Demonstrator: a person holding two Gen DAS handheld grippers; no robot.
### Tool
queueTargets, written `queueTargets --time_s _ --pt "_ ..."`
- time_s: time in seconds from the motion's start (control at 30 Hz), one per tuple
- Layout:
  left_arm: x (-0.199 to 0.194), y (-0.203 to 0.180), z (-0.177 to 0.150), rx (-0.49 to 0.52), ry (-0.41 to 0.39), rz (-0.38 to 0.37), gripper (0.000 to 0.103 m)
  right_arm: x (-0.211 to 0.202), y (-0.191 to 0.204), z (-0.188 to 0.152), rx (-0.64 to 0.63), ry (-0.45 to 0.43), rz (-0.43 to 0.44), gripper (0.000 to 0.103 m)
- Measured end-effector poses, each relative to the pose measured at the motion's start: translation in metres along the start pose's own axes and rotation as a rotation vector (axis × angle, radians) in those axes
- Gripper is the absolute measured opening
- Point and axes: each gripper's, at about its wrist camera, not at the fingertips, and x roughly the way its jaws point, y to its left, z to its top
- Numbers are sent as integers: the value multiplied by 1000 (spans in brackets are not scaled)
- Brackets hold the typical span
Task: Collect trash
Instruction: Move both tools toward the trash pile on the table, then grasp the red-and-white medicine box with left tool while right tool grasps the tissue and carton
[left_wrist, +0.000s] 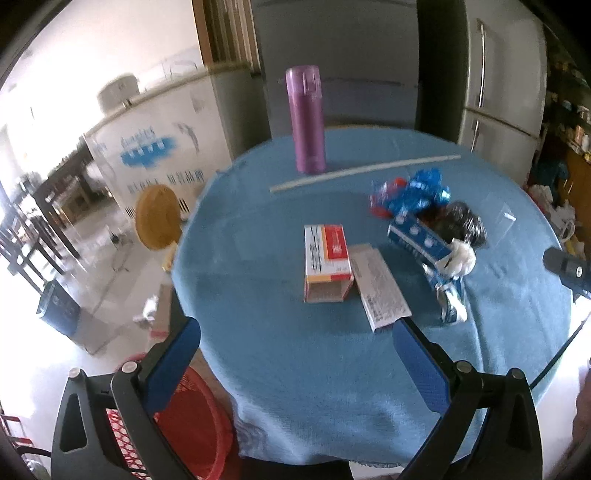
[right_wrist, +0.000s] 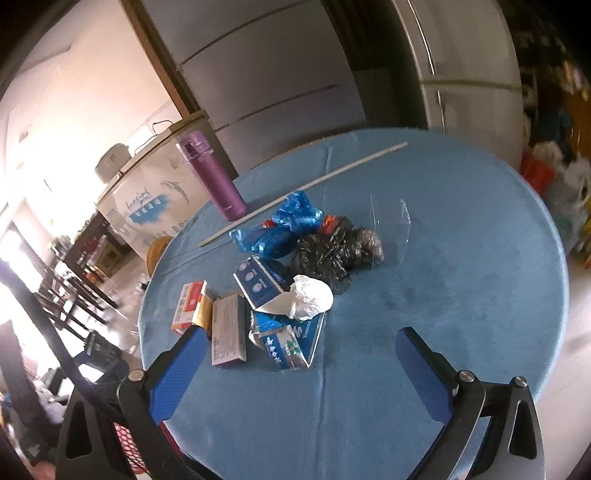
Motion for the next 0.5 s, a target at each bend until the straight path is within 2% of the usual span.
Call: queueTargets --time_s 0.1,0.23,0.37,0.5 --pt "18 4 1 -18 51 -40 103 21 -14 6 48 35 48 100" --pt "38 8 4 -35 102 -86 103 49 -25 9 86 96 97 87" --pt "62 13 13 -47 127 -71 103 71 -31 7 108 127 141 86" --pt "86 6 30 -36 142 -95 103 94 -35 13 136 132 140 86"
